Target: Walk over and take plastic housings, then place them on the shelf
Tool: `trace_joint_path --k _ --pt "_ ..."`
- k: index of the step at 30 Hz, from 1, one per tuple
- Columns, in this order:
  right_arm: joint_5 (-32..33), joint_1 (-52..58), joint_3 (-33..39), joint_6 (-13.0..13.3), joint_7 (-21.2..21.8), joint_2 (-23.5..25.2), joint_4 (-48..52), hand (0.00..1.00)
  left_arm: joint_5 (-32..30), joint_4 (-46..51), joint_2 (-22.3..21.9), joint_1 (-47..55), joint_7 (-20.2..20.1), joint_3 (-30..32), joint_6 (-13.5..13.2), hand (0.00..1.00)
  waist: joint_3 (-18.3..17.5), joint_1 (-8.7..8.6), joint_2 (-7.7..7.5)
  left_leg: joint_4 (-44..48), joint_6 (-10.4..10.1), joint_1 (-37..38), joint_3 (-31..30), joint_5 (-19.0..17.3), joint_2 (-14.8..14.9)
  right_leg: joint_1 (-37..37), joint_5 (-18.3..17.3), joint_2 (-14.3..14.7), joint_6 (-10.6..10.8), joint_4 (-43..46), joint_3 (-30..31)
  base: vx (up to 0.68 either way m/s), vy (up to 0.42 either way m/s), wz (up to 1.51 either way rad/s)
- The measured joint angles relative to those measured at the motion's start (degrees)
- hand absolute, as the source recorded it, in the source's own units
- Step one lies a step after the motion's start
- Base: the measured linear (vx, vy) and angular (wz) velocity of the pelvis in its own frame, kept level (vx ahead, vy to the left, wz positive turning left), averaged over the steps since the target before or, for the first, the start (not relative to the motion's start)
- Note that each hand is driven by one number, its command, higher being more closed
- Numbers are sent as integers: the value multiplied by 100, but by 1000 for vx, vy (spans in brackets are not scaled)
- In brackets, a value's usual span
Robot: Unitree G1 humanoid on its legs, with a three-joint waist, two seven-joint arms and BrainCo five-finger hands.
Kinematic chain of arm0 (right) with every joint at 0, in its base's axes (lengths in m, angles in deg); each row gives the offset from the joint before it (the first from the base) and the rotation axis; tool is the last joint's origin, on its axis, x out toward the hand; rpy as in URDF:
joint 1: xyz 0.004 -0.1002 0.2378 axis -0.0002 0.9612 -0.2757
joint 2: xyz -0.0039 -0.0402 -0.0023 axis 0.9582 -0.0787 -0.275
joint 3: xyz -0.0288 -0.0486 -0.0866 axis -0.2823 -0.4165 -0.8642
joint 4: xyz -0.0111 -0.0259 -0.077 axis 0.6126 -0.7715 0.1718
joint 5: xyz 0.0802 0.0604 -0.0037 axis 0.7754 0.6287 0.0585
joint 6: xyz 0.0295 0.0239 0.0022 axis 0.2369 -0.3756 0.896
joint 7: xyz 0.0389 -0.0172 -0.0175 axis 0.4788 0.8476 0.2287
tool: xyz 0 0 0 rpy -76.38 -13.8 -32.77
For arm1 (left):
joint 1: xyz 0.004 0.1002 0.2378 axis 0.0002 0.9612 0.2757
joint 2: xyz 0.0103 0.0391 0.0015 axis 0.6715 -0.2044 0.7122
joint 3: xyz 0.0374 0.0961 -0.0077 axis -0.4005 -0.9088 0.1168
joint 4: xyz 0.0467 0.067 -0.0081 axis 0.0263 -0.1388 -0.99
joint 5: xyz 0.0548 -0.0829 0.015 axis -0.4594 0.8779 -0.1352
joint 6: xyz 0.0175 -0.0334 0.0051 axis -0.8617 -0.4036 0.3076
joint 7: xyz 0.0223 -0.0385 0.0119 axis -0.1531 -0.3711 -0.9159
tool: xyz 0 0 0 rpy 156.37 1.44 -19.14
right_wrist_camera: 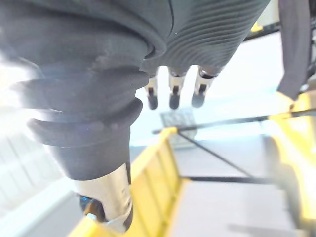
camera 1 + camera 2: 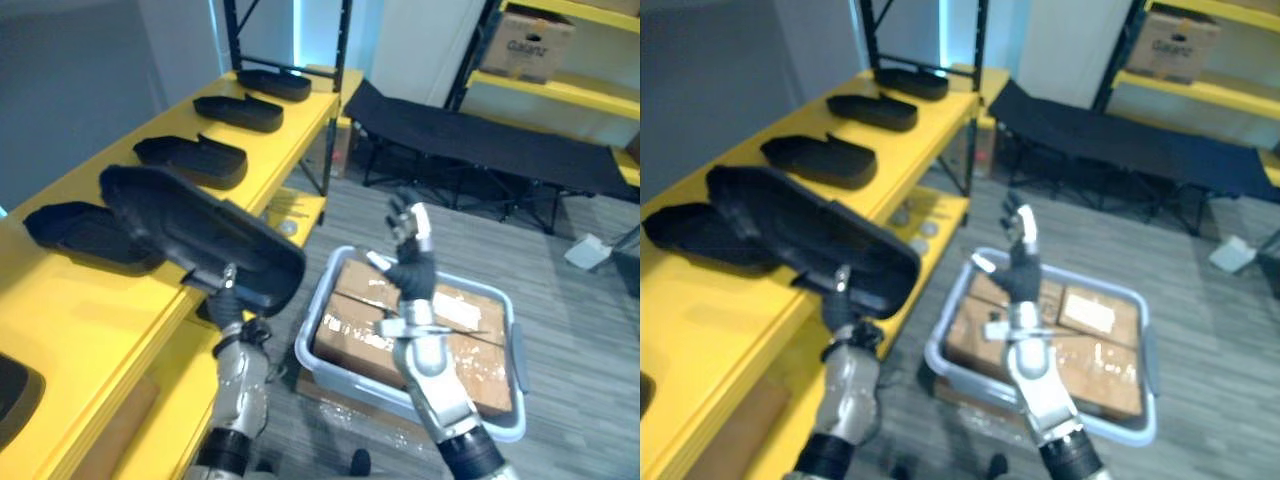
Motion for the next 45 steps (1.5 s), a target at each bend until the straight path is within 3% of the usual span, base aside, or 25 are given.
trace_joint_path --k 6,9,14,18,22,27,30,37,42,45 --pt "994 740 1197 -78 449 -5 99 0 -1047 733 -18 361 245 682 -39 100 -93 -13 99 7 -24 1 25 -62 45 -9 19 39 -1 0 -2 5 2 -1" --pt "1171 1299 1561 -383 464 1 -186 0 -1355 1465 -20 761 156 872 -165 100 -180 -98 252 8 -7 2 88 -115 50 -37 20 41 0 0 24 24 24 -10" --pt "1160 2251 1691 -1118 463 167 -884 0 -1255 2757 -33 1438 -548 731 -235 100 -268 -142 423 15 8 -10 175 -175 52 -97 -2 43 27 -35 120 -5 12 -9" --pt "1034 2394 1687 -1164 557 221 -926 0 -1067 2935 -30 1663 -897 631 -233 100 -267 -147 456 30 -13 -101 128 -200 51 -116 -89 38 37 -54 46 -34 -1 6" --pt "811 2285 1575 -1113 599 234 -925 0 -1055 3178 -27 1848 -870 743 -223 100 -263 -95 471 148 -9 -315 -103 -185 47 -173 -79 25 48 -52 -199 -1 -12 28" --pt "668 1725 1150 -1108 796 205 -1172 0 -1065 3421 -42 1916 -472 1276 -175 100 -236 153 531 215 -10 -342 -518 -179 12 44 -61 -1 33 -4 -685 32 -7 41" --pt "476 1385 808 -1113 834 205 -1356 0 -1070 3567 -114 2010 -229 1705 -124 100 -228 387 545 317 11 -435 -918 -166 -105 225 -88 -92 68 -5 -1109 4 24 70" --pt "29 642 22 -1123 943 279 -1738 0 -1031 3923 -596 2767 -100 2852 -135 100 -211 1089 457 328 86 -437 -1602 -126 -439 669 -317 -342 214 -4 -1929 -2 46 56" --pt "-12 358 -122 -1142 946 287 -1765 0 -993 3972 -716 2971 -344 3010 -176 100 -185 1170 431 451 135 -431 -1562 -180 -466 691 -343 -370 200 36 -1907 29 54 -1" --pt "-72 261 -119 -1181 991 215 -1788 0 -1001 3980 -712 3003 -490 3010 -200 100 -31 1168 457 1038 135 -533 -1545 -508 -433 718 -514 -348 182 313 -1865 31 66 -8"
